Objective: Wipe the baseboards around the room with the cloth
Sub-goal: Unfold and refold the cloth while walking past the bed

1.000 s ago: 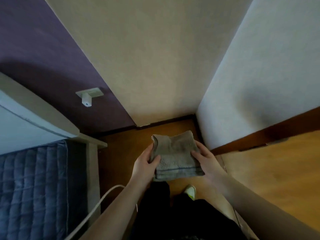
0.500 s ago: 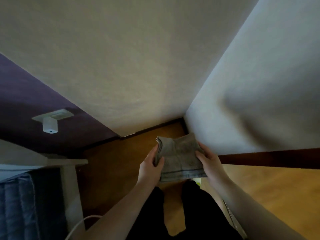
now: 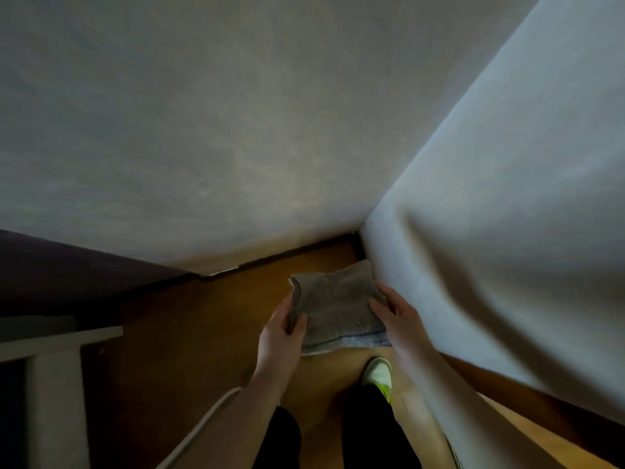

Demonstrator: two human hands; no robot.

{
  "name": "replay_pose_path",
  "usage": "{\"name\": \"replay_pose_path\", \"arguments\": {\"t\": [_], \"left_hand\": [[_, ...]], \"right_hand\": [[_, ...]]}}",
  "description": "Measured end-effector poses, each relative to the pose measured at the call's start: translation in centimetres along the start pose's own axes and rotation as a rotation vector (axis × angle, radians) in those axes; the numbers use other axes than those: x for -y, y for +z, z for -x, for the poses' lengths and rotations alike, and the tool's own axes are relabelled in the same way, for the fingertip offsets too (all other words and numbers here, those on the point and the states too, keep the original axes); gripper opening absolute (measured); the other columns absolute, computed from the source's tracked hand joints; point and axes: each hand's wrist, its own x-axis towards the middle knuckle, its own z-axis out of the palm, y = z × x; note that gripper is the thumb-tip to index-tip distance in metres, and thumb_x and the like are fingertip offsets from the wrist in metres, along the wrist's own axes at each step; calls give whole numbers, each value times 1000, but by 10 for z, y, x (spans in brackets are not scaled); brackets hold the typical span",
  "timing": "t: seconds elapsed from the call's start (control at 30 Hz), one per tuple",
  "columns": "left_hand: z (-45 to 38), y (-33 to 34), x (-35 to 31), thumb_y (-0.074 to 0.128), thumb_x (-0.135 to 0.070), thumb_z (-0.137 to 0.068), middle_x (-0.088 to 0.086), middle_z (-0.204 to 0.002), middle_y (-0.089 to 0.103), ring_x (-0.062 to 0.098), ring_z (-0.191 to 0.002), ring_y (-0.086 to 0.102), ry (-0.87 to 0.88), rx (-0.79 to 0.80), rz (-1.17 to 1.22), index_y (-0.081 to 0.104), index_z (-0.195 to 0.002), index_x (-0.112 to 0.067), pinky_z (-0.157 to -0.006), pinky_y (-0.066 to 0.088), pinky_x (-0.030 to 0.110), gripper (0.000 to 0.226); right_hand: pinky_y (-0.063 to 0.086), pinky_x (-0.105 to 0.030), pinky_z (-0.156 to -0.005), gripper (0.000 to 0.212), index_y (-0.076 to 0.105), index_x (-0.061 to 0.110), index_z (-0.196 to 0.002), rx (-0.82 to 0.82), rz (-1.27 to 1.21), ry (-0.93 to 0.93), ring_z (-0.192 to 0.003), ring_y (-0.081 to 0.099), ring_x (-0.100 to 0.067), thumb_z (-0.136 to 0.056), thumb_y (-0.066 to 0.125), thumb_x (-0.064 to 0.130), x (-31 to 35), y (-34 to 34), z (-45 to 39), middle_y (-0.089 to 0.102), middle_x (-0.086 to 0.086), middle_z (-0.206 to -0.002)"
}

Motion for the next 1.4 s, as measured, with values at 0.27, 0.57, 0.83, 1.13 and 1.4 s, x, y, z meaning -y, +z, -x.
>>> {"name": "replay_pose_path", "arguments": {"t": [0.27,0.57,0.83,1.13,1.4], "left_hand": [[-127,41,72,61,-30,-97,-14,-120,64,4,-99,65,-40,16,-85,42,-145,-39,-74,58,21,53],[-259,66,138,52,-36,-101,-6,-133,58,2,-91,59,-42,85,-271,24,-154,-38,-65,48,13,61],[-346,99,178,51,-27,-102,-4,-149,46,18,-132,47,163,35,-300,34,-152,-35,-99,40,23,53],[-375,132,254,62,-24,-95,7,-150,36,28,-135,40,124,-118,-525,21,-155,-29,-109,41,44,73],[-415,144,241,36,-41,-104,5,-165,-12,24,-151,-13,502,189,-1355,-2,-158,-17,-121,-8,38,71]], "right_hand": [[51,-17,-58,32,63,31,-120,-53,-14,87,-86,64,-6,-94,61,13,-88,-3,-131,66,11,-102],[53,-45,-93,27,66,38,-111,-10,-62,116,-109,65,-23,-100,53,17,-173,6,-272,68,0,-121],[50,-26,-83,33,58,32,-132,0,127,-33,-114,59,-17,-103,49,20,-206,3,-373,59,2,-132],[31,-37,-115,58,30,20,-153,-124,764,-153,-139,37,-30,-100,53,24,-265,-3,-407,35,-11,-153],[11,-34,-119,60,13,16,-156,58,1145,-209,-150,9,-29,-103,40,19,-270,25,-432,3,-6,-165]]}}
